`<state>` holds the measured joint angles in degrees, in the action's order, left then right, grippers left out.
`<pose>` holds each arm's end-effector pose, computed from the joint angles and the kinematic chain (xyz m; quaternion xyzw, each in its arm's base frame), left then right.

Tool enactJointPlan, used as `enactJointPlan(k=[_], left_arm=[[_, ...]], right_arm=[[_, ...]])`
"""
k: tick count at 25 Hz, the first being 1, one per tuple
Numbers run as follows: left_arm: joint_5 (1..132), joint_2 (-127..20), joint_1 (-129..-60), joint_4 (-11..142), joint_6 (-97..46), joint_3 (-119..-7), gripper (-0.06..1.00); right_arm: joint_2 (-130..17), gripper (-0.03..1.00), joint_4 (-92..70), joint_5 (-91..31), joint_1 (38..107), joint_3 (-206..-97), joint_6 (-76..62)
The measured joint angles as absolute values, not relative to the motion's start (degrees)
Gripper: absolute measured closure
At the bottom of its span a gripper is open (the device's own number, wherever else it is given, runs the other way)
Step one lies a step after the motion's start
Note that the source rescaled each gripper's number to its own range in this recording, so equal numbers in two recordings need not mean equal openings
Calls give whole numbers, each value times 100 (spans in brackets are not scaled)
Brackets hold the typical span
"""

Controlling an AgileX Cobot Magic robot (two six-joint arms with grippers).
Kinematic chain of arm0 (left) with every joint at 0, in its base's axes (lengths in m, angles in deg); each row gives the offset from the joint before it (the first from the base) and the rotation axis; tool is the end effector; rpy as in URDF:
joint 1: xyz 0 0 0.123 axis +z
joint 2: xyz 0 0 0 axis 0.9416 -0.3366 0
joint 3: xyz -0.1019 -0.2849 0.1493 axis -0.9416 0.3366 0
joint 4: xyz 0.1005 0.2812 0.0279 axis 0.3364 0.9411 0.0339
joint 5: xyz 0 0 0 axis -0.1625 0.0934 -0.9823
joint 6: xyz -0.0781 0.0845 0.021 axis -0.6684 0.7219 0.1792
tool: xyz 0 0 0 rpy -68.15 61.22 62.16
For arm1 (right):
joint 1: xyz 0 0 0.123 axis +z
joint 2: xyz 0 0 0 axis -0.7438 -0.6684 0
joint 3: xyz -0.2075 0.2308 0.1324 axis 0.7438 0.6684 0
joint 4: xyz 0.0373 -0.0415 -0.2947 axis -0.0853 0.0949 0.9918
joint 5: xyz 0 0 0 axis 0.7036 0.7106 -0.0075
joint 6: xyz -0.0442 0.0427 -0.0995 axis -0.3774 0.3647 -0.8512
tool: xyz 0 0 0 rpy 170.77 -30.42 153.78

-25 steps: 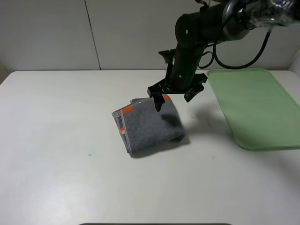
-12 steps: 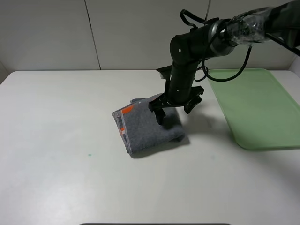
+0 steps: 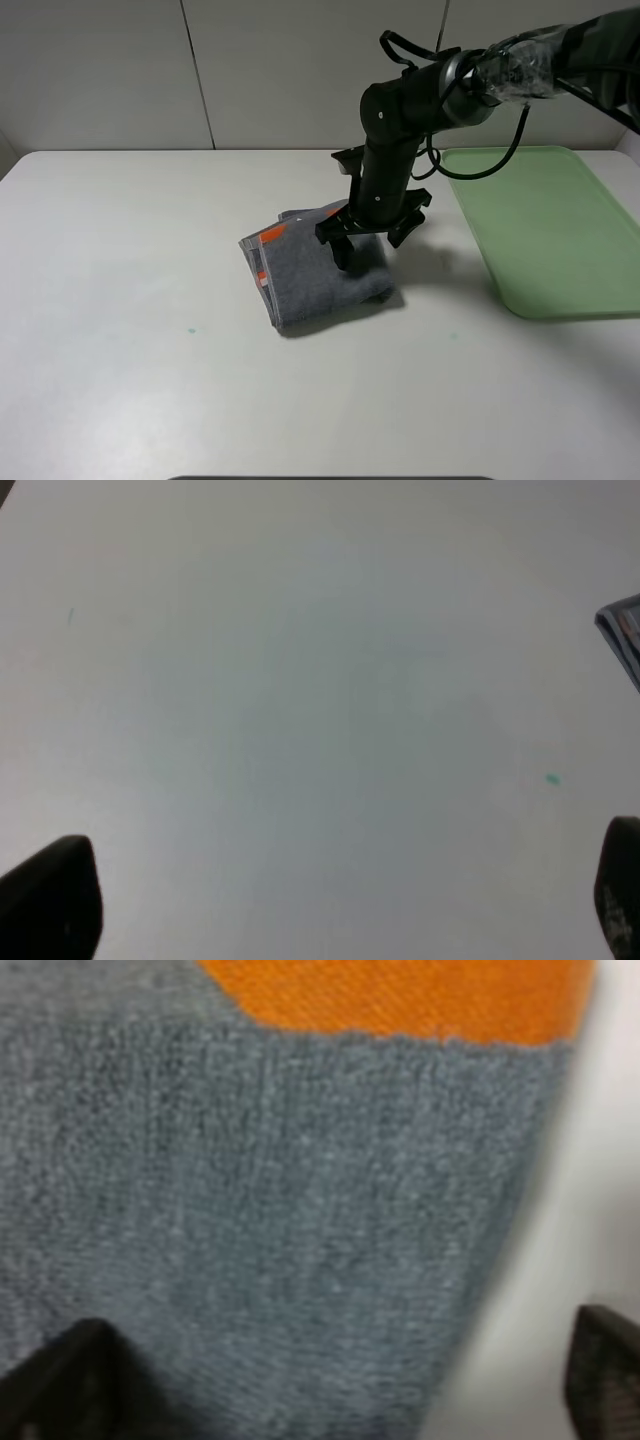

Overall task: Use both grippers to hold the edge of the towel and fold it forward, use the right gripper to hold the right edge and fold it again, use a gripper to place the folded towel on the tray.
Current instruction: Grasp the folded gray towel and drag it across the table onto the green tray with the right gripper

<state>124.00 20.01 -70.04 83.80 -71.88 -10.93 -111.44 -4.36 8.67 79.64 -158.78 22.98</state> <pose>0.0089 0.0080 0.2815 -0.0941 0.8538 -0.0141 0.5118 0.4298 0.2659 0.0888 -0.2082 0.9761 0.0265 0.0556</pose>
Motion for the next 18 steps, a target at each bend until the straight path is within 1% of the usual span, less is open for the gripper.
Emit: enactJointPlan(k=[1, 4, 5, 6, 18], left_arm=[[12400, 2001, -7004, 8380, -7188, -1093, -4], [12400, 2001, -7004, 8380, -7188, -1093, -4], [12400, 2001, -7004, 8380, -7188, -1093, -4], [12400, 2001, -7004, 8380, -7188, -1093, -4], [12400, 2001, -7004, 8380, -7188, -1093, -4]], right_arm=[[-11144, 25, -462, 865, 7964, -15878, 2298], [-11149, 63, -471, 821, 7964, -15878, 2298], [-11149, 78, -471, 807, 7964, -15883, 2298], [-11149, 88, -471, 803, 7964, -15883, 2298], [-11045, 87, -436, 925, 7964, -15913, 2298]])
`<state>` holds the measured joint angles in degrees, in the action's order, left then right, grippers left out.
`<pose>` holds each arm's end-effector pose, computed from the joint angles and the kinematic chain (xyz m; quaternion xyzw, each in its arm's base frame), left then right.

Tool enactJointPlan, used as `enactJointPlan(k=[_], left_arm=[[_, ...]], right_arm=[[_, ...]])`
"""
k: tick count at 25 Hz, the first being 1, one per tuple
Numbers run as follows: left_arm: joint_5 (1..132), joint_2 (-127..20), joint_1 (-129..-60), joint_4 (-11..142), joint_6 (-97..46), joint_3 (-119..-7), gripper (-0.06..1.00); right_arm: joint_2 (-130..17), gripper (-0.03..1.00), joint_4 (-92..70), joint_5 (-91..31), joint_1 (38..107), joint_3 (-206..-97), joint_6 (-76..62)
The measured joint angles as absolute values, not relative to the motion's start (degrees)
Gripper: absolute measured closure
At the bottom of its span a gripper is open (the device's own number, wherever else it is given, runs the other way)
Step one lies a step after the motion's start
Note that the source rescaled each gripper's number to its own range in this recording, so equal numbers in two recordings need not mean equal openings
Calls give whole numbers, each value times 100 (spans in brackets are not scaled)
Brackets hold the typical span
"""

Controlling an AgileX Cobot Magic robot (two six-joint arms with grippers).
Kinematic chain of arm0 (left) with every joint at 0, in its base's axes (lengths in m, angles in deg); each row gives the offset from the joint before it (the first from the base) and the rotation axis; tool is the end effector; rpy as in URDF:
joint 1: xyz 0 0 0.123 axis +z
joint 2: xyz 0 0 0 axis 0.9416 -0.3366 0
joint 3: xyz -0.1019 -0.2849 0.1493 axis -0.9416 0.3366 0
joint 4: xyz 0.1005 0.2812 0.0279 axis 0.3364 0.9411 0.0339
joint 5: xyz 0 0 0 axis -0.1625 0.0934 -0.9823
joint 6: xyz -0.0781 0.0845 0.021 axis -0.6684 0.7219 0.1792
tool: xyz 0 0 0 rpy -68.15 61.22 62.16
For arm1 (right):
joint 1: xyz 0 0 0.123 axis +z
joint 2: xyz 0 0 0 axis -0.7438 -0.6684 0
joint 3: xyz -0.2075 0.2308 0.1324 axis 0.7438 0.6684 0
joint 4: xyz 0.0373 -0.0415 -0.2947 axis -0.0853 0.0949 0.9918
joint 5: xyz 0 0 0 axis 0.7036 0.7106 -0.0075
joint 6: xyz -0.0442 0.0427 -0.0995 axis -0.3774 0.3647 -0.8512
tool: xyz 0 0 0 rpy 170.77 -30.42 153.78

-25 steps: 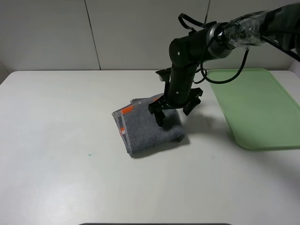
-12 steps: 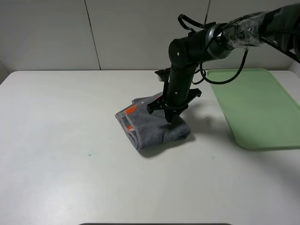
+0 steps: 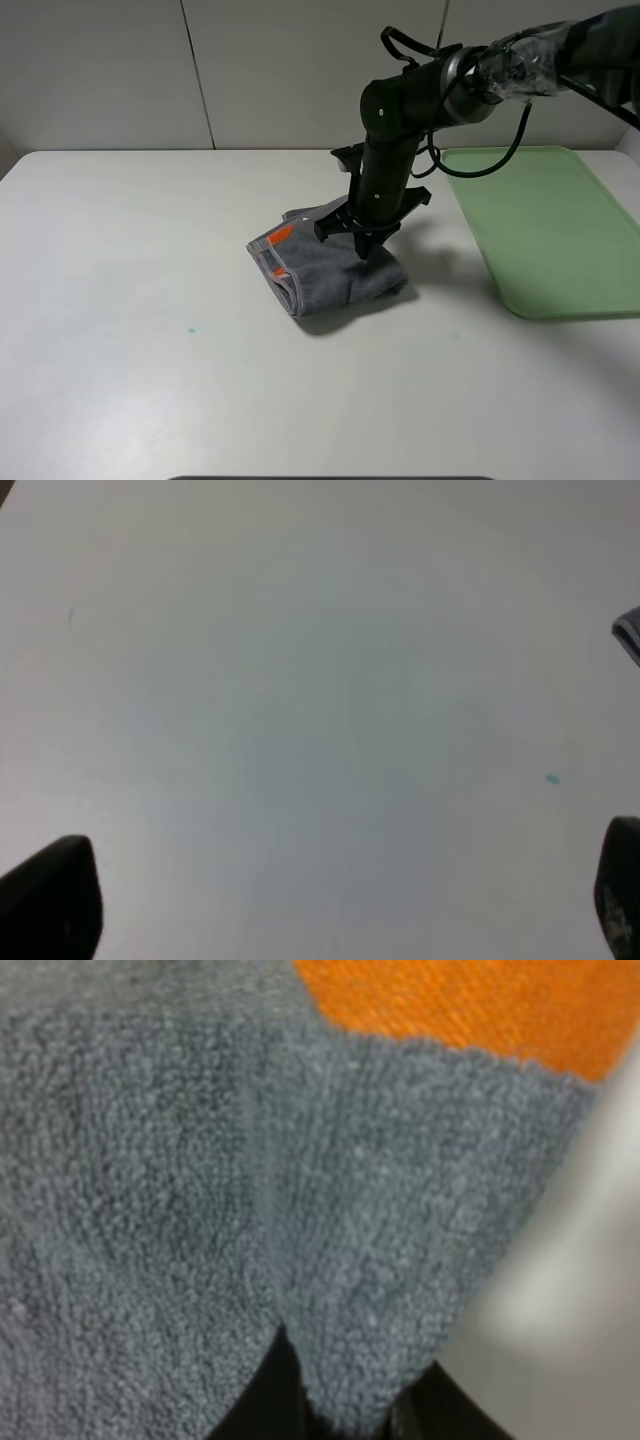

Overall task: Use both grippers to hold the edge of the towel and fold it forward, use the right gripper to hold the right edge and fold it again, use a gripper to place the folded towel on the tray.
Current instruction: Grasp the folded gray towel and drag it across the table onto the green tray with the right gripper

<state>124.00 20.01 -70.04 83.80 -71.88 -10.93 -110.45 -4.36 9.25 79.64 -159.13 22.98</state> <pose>0.0089 0.0080 0.2815 -0.0941 0.8538 -0.0141 0.5118 0.4307 0.2665 0.0990 -0.2082 0.9757 0.0288 0.0618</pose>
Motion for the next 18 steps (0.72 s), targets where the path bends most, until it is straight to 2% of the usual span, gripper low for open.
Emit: enactJointPlan(k=[18], left_arm=[[12400, 2001, -7004, 8380, -7188, -1093, -4]], right_arm=[[-10403, 87, 748, 1321, 7957, -15974, 2294]])
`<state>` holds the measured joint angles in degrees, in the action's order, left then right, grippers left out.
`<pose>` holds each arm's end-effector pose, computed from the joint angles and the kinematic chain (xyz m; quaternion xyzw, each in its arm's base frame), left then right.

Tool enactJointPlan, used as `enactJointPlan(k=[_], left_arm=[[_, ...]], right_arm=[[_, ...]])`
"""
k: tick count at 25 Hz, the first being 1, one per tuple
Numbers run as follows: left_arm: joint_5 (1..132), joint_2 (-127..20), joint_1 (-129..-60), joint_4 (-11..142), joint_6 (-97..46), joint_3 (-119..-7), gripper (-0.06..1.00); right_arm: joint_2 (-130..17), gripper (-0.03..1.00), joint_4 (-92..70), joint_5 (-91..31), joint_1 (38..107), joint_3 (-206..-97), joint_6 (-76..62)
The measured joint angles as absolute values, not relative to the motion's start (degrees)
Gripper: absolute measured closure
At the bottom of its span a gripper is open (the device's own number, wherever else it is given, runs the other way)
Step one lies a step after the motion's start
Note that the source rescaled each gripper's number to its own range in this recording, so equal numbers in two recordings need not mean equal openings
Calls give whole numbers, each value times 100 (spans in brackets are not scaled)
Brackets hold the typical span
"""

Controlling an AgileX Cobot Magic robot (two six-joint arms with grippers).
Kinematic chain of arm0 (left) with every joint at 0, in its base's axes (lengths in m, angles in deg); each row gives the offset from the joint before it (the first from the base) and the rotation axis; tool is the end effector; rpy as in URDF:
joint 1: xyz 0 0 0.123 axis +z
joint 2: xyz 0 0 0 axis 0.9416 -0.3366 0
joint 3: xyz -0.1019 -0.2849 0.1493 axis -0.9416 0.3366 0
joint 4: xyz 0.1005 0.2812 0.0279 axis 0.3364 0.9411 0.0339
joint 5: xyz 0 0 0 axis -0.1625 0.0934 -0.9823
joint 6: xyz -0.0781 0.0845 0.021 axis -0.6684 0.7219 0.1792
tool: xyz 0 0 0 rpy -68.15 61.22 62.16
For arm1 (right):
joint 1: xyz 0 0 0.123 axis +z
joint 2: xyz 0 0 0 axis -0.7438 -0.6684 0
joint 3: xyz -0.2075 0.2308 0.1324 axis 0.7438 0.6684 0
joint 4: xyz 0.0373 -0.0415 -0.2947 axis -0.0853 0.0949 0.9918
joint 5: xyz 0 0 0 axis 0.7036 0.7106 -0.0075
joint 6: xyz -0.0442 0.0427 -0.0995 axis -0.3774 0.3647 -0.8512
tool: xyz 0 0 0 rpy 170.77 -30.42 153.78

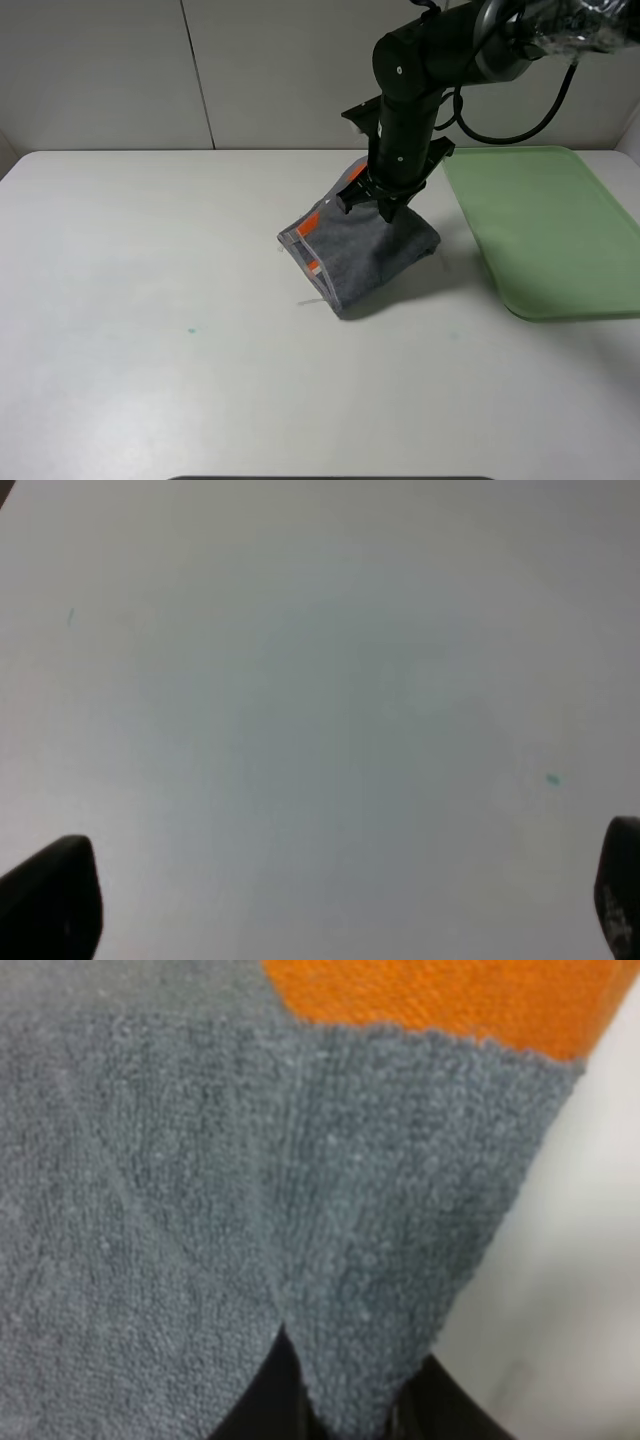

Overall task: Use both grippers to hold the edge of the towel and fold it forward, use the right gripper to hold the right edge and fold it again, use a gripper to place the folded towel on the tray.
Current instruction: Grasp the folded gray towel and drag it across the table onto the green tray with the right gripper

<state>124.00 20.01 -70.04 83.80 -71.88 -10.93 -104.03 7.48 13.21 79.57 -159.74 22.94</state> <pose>0.0089 0.0080 0.2815 -0.0941 0.8538 -0.0141 0.5118 0.4365 0.2471 0.1587 -0.2612 0.9574 -0.0445 0.1151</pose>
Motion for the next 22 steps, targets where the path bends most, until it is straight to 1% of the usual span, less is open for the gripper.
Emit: enactJointPlan(k=[6, 22], left_arm=[[12400, 2001, -7004, 8380, -7188, -1093, -4], [12400, 2001, -7004, 8380, -7188, -1093, -4]], right_arm=[[-10357, 87, 921, 1382, 7803, -15974, 2294], [-10340, 87, 1283, 1647, 6306, -15974, 2294]])
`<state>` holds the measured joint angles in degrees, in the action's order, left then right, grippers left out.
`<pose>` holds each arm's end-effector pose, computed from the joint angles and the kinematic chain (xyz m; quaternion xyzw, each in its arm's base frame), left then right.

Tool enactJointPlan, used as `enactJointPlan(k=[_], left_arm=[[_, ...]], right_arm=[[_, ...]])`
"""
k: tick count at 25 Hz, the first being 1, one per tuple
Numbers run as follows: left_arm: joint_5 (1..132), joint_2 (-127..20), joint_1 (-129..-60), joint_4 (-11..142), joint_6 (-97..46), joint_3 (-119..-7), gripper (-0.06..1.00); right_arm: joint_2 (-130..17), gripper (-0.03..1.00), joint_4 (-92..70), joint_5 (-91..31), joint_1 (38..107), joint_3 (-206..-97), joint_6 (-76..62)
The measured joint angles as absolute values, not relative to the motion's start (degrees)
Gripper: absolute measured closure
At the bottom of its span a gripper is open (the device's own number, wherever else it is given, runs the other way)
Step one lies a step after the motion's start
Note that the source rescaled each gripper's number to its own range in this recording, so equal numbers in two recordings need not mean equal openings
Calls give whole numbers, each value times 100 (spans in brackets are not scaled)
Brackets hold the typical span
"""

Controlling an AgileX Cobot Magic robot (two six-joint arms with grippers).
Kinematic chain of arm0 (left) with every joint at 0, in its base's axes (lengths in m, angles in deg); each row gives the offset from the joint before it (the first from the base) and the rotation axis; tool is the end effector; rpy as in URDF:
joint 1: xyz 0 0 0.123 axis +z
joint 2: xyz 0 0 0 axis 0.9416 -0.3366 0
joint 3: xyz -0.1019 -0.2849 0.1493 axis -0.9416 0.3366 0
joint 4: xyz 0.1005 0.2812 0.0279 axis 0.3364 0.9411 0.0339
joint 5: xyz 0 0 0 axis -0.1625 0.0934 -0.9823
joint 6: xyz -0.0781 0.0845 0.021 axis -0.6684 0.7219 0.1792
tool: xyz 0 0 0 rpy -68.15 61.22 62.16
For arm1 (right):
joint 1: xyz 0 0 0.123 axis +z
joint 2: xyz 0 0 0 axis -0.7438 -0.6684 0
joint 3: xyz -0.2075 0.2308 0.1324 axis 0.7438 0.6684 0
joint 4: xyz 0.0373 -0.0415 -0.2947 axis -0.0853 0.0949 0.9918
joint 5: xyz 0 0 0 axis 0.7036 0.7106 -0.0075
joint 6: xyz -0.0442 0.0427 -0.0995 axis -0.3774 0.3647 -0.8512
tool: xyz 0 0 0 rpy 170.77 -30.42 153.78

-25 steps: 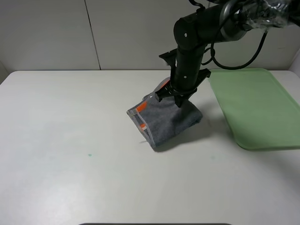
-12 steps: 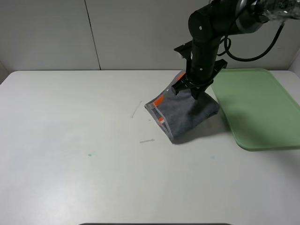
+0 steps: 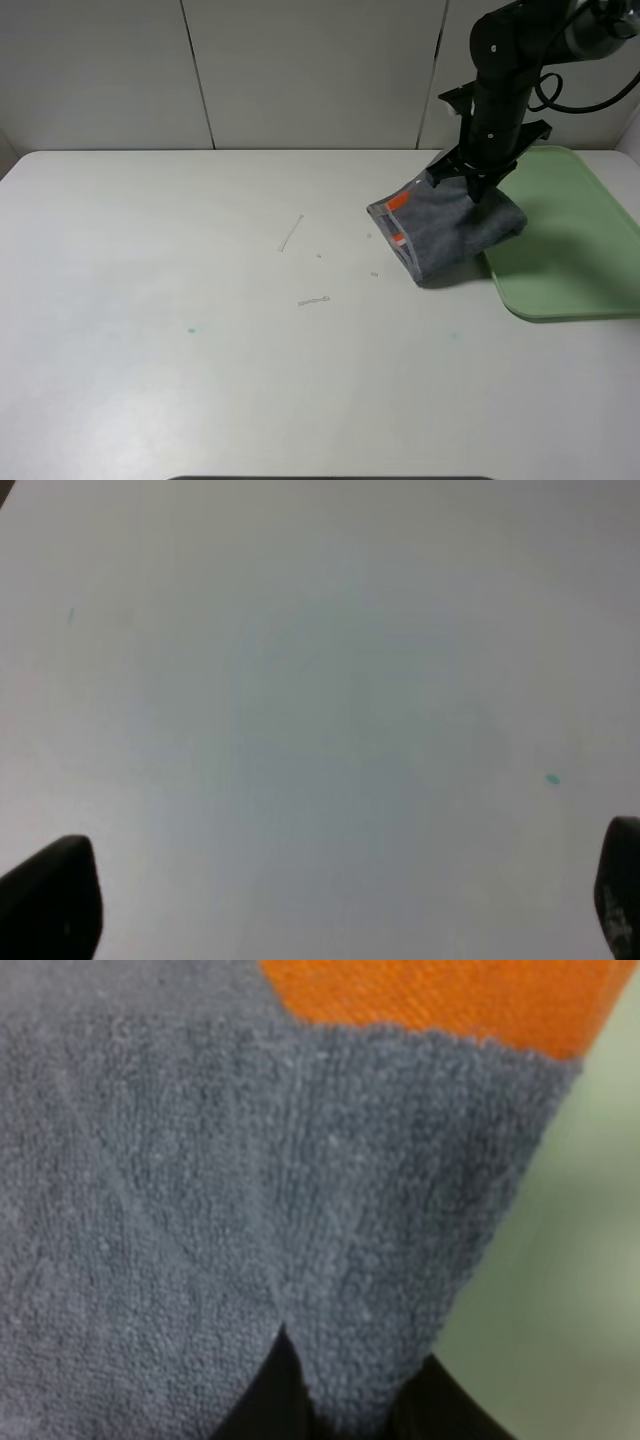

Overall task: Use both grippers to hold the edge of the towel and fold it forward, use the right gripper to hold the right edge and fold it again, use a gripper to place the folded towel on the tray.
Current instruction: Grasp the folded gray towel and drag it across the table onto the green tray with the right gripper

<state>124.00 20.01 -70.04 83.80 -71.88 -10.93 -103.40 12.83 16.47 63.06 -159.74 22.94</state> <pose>0.0089 0.0080 0.2815 -0.0941 0.8538 -0.0141 0.5118 0.4854 0.1022 0.1650 -0.1415 0.9799 -0.1058 0.0927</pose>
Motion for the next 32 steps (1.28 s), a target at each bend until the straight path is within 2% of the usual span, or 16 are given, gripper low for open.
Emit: enactJointPlan(k=[16, 28, 29, 30, 32], left_arm=[[12400, 2001, -7004, 8380, -7188, -1093, -4], [12400, 2001, -7004, 8380, -7188, -1093, -4], [12400, 2001, -7004, 8380, -7188, -1093, -4], [12400, 2001, -7004, 8385, -7188, -1093, -4], [12400, 2001, -7004, 8385, -7188, -1093, -4]], right_arm=[[-10340, 87, 1467, 1597, 4737, -15974, 2279], [-10340, 85, 1432, 1434, 4661, -15974, 1949], [-10340, 78, 1432, 1422, 4661, -15974, 1949], [-10340, 66, 1440, 1407, 4661, -15974, 1955], [-10340, 29, 1483, 1346, 4661, -15974, 2031]])
